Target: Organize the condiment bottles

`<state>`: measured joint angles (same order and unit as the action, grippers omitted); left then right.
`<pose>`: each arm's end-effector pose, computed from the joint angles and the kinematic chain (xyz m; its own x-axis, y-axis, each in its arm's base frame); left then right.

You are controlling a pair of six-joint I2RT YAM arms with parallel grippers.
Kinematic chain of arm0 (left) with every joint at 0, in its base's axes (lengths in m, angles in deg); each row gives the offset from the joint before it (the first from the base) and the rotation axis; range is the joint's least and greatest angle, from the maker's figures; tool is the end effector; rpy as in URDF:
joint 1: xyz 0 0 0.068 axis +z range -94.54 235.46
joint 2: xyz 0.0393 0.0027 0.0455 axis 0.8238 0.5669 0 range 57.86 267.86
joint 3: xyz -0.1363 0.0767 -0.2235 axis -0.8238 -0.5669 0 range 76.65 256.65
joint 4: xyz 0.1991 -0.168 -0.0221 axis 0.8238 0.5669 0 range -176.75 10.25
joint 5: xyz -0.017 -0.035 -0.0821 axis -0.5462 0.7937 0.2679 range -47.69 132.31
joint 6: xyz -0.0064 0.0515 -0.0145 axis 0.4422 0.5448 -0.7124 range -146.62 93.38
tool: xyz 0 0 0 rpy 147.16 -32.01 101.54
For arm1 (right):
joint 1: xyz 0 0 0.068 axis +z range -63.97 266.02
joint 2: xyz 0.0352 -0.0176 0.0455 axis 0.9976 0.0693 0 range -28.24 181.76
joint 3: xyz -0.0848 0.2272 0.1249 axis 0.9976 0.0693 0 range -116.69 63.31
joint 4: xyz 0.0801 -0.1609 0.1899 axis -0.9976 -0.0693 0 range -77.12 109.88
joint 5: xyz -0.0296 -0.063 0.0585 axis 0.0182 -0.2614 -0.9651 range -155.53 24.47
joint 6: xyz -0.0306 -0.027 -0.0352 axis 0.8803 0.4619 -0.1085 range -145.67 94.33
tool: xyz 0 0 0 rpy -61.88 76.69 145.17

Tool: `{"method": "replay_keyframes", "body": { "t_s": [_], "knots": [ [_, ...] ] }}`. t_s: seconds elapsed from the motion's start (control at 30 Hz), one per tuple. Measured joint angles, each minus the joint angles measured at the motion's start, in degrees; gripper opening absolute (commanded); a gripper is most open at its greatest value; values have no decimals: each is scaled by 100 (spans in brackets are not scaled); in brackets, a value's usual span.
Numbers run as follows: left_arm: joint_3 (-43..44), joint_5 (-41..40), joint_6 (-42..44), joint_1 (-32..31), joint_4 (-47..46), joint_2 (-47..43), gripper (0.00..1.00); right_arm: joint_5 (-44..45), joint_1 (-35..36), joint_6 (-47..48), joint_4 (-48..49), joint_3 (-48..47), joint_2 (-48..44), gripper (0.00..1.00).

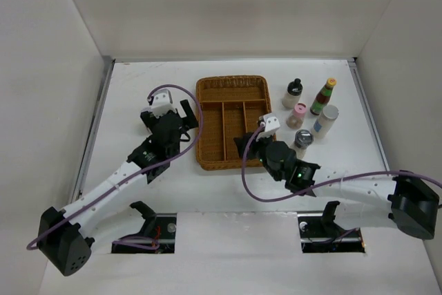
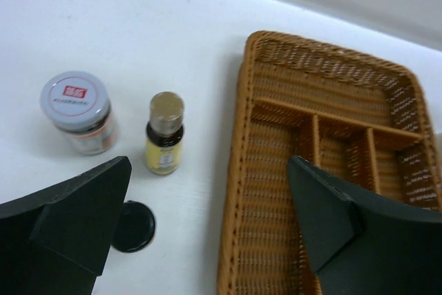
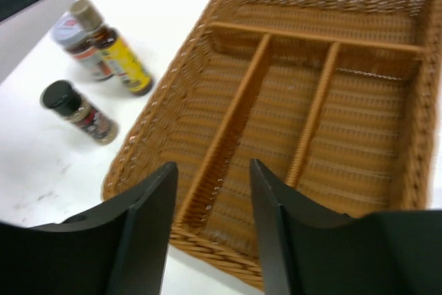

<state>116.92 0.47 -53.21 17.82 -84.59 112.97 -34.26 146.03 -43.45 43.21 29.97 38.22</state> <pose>0.1866 -0.1140 0.2959 -0.1846 -0.2789 -0.9424 -0.1485 0.9558 -0.2538 0.1438 0.2120 0.2542 -0.2289 0.1256 -0.9653 -0.4355 0.8736 0.2170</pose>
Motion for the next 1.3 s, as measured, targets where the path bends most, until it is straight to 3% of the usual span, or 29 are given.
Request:
{"method": "replay_keyframes", "body": {
  "t_s": [0.17,0.23,0.33,0.4,0.43,0.5,0.53,0.6,0.7,0.8,1.1,1.3],
  "knots": [
    [66,-22,20,363,369,-7,100,-48,155,72,236,0,245,57],
    [157,-20,44,496,422,-7,100,-48,157,114,267,7,249,49],
    [326,2,131,581,407,-4,100,-50,155,146,299,17,188,25],
    [417,9,201,612,365,7,99,-50,140,140,304,24,131,19],
    [463,20,240,629,334,26,89,-55,116,125,302,33,94,19],
    [555,70,295,691,260,105,42,-55,63,107,291,48,24,22],
    [612,105,363,728,236,168,38,-57,24,101,291,50,2,22],
    [734,173,476,802,216,337,44,-55,-35,87,293,50,-11,26],
    [955,238,546,920,212,741,62,-55,-72,83,291,50,-7,30],
    [1047,291,568,1021,192,1172,67,-63,-72,85,291,52,20,34],
    [1082,531,538,1239,236,2124,63,-74,-87,83,299,52,70,40],
    [1082,601,463,1327,98,2363,50,-98,-160,79,372,105,61,43]
  ]
}}
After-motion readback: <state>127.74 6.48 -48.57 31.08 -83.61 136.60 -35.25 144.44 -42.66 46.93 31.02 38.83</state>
